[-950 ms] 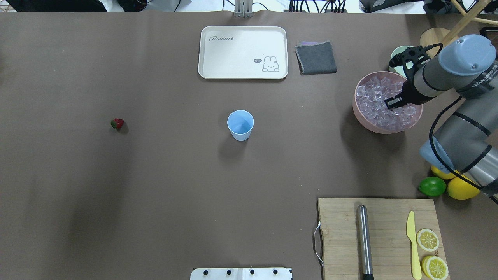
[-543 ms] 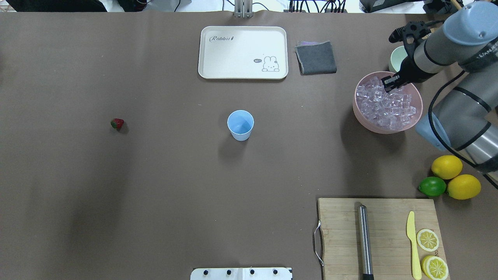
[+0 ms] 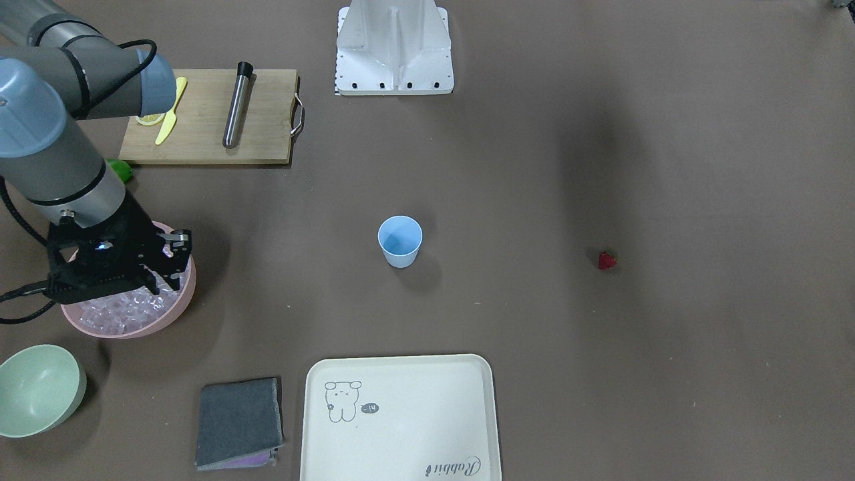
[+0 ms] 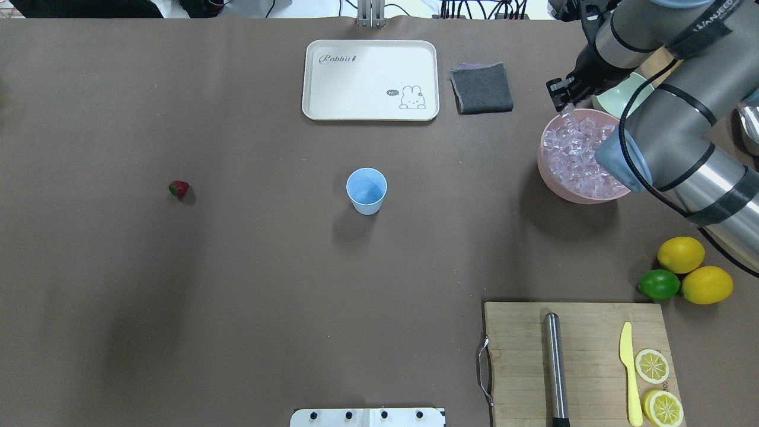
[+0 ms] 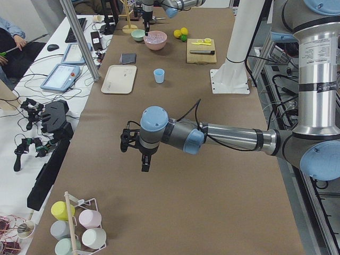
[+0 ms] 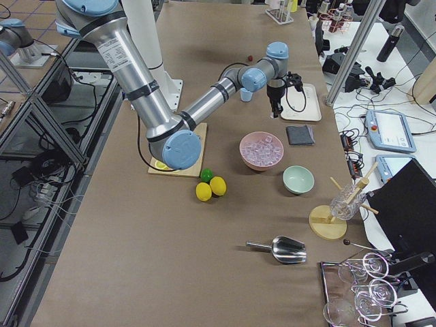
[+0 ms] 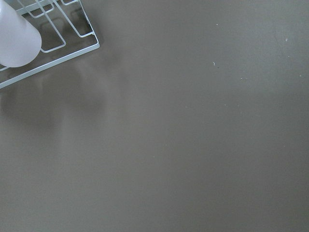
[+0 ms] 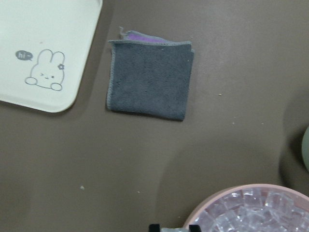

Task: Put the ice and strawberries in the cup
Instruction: 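Lift the ice cube and carry it over the light-blue cup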

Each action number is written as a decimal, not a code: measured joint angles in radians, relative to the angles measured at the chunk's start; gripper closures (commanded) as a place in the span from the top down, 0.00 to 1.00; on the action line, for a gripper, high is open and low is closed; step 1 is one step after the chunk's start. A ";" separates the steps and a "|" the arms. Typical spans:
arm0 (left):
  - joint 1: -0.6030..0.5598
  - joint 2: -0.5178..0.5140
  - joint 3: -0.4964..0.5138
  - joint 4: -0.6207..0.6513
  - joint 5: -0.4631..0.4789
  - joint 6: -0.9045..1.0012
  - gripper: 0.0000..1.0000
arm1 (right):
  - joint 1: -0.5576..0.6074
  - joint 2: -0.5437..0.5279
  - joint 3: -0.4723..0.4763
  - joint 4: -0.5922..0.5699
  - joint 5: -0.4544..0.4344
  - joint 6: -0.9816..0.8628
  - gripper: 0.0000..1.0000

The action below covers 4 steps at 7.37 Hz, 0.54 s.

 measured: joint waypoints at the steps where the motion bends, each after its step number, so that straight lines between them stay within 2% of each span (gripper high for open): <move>1: 0.000 -0.003 0.002 0.000 0.000 0.001 0.98 | -0.044 0.057 -0.012 -0.006 -0.013 0.091 0.00; 4: 0.001 -0.012 0.009 0.000 0.000 0.001 0.98 | -0.194 0.230 -0.092 -0.003 -0.114 0.322 0.00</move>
